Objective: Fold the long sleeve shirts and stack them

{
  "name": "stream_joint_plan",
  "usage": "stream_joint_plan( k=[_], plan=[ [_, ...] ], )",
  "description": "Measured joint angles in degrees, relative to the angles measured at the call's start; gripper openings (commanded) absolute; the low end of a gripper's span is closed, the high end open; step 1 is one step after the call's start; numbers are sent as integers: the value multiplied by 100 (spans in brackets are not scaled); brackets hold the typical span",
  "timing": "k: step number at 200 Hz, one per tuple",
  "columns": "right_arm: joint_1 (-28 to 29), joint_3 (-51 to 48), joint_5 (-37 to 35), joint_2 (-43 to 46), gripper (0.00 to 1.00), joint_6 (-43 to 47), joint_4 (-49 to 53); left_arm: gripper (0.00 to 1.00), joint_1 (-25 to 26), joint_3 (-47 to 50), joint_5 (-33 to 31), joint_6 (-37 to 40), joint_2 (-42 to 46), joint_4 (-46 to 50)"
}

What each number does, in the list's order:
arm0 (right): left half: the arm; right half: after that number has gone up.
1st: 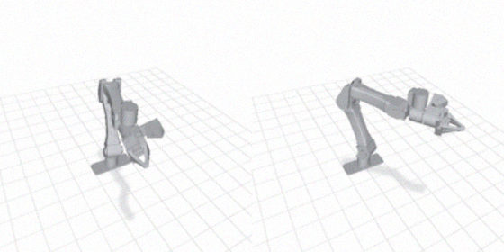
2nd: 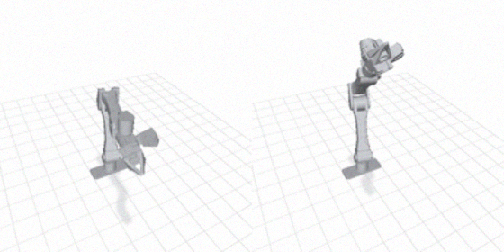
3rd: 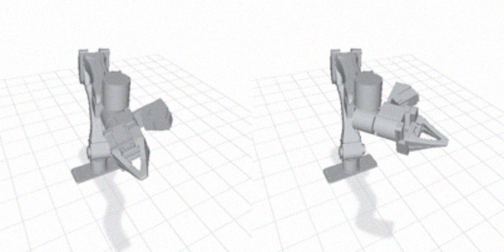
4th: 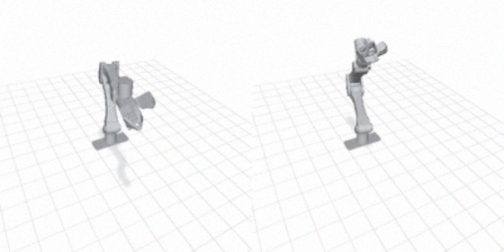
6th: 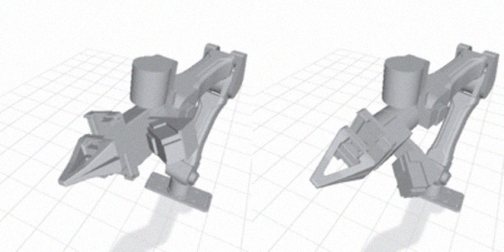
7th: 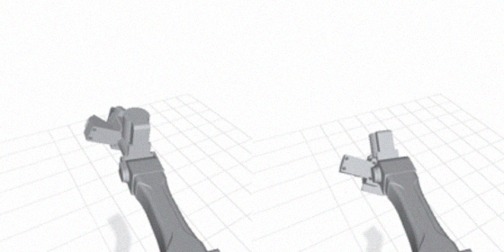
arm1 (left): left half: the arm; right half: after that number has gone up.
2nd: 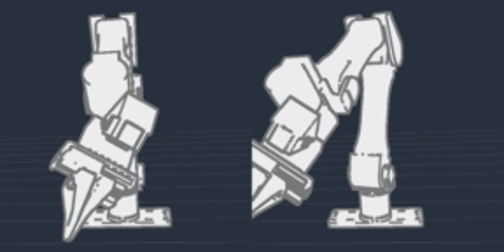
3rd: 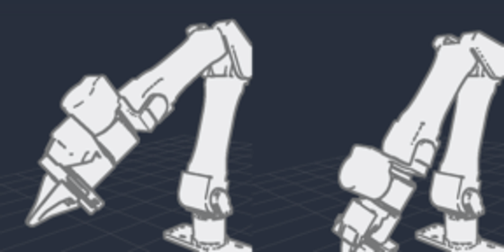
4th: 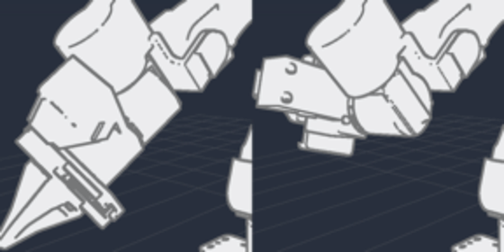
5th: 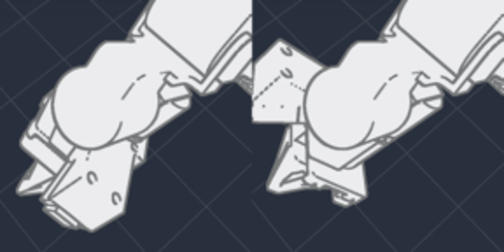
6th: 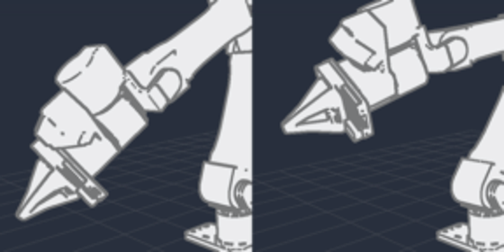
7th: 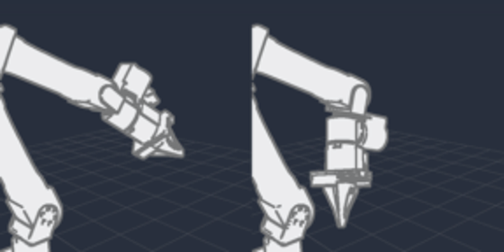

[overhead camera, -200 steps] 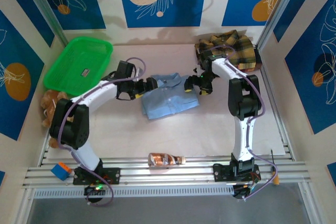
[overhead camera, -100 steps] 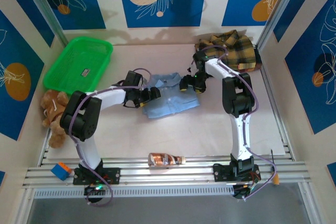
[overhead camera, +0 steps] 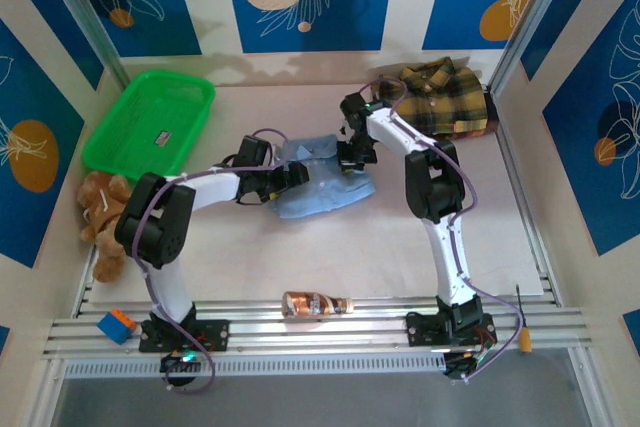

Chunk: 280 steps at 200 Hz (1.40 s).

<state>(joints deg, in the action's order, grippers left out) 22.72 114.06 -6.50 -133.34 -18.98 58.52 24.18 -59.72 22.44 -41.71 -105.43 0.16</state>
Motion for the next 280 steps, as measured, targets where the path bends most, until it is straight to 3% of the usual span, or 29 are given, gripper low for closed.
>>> stream_joint_plan(
  k=[26, 67, 114, 189, 280],
  plan=[
    [11, 599, -1023, 2, 0, 229, 293, 100, 0, -142, 0, 39, 197, 142],
    [-107, 1526, -2636, 66, 0, 994, 361, 100, 0, -1239, -4, 249, 614, 350],
    [-269, 2218, -3593, 210, 0, 1814, 68, 100, 0, -2144, -87, 431, 957, 472],
    [-568, 2896, -3751, 229, 0, 2245, -116, 100, -68, -2243, -262, 629, 1082, 861],
    [-892, 3390, -3021, 295, 0, 1980, 208, 100, -181, -1880, -326, 629, 1213, 892]
  ],
)
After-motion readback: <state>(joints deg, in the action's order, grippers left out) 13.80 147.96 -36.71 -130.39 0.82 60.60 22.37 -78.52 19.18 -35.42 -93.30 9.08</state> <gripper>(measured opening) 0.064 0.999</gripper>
